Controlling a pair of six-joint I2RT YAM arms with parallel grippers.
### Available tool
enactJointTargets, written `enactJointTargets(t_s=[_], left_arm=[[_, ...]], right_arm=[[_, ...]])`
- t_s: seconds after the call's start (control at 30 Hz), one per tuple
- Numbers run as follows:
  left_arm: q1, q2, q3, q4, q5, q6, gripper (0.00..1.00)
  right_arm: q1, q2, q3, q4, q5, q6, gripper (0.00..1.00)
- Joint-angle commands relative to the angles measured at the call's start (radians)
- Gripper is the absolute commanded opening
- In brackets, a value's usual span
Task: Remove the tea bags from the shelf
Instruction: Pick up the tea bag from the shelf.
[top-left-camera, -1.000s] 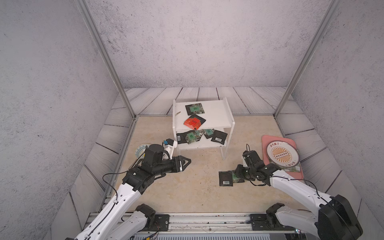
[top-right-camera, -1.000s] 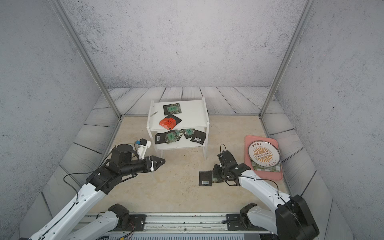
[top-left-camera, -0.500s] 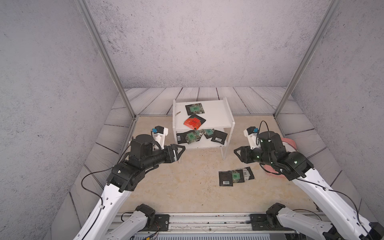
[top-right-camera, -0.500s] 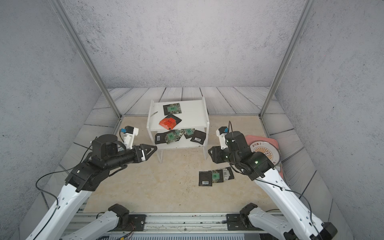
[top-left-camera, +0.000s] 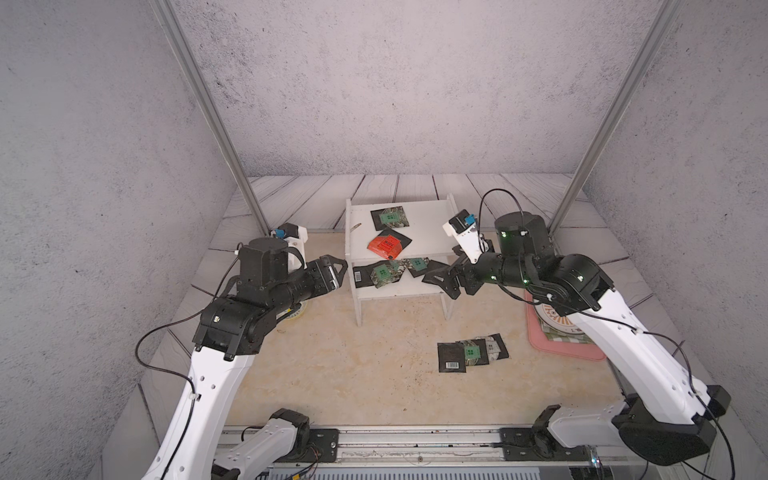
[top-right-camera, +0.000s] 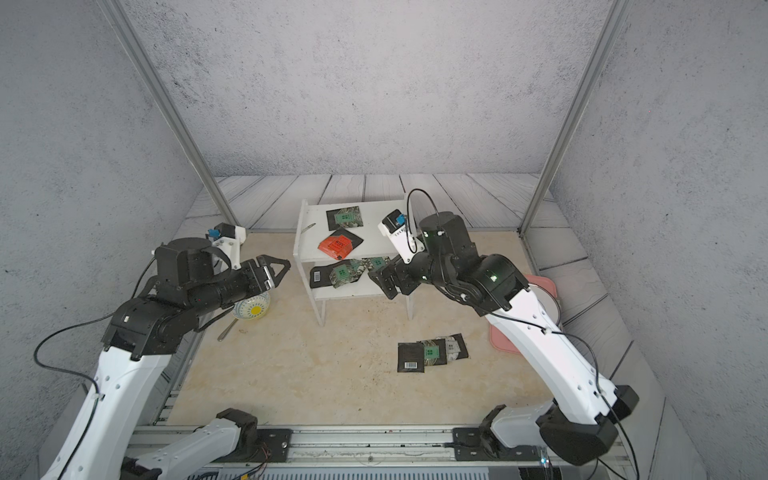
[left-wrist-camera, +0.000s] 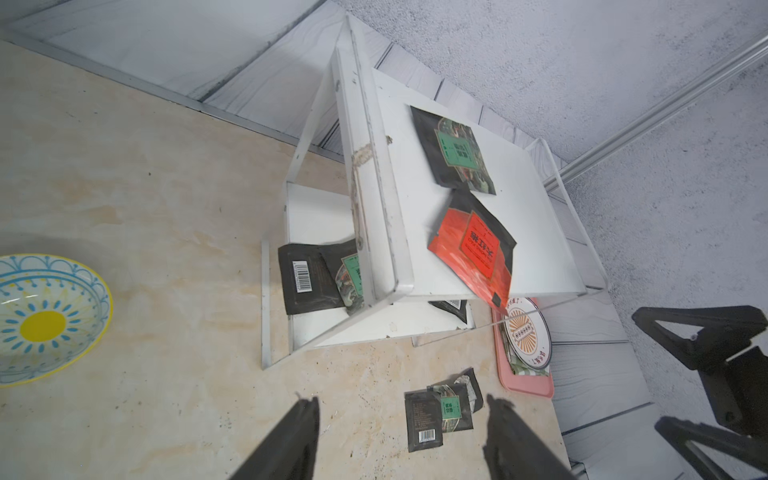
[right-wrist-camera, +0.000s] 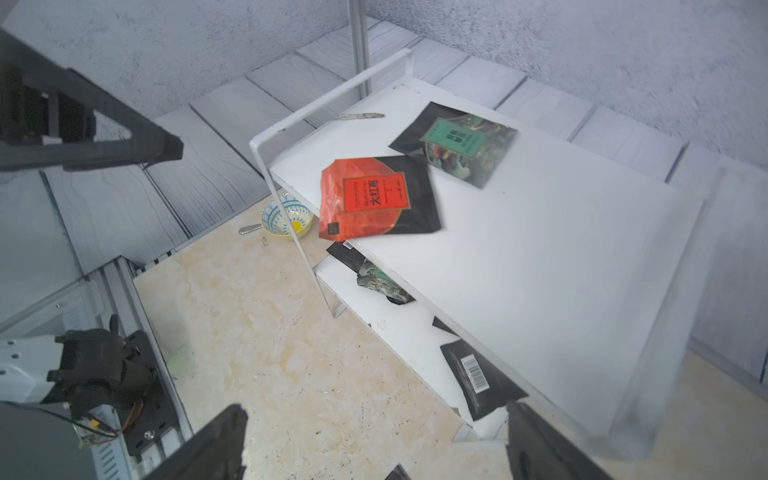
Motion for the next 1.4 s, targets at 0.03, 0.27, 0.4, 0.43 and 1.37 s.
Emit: enactJointTargets(t_s=[0.03,0.27,0.4,0.43,1.37], left_arm=[[0.036,0.050,0.044,-0.015,0.007,-0.007,0.67],[0.072,0.076,0.005,0.050,0.060,-0.029,0.67],[0.087,0.086,-0.002,0.063,0.080,-0.032,0.66],[0.089,0.090,-0.002,0.067,0.085,-0.034,0.66],[0.117,0.103,-0.075,0.141,0.155,-0.080,0.63]], right_arm=[[0.028,0.078,0.044,0.034,-0.082,-0.217,0.99],[0.045,0.064,-0.080,0.293,-0.128,-0.423,0.99],[0.059,0.142,-0.001,0.244,-0.095,-0.483,0.98],[0.064,0.156,0.011,0.239,-0.085,-0.495,0.98],[0.115,0.351,0.091,0.245,0.092,-0.565,0.65]])
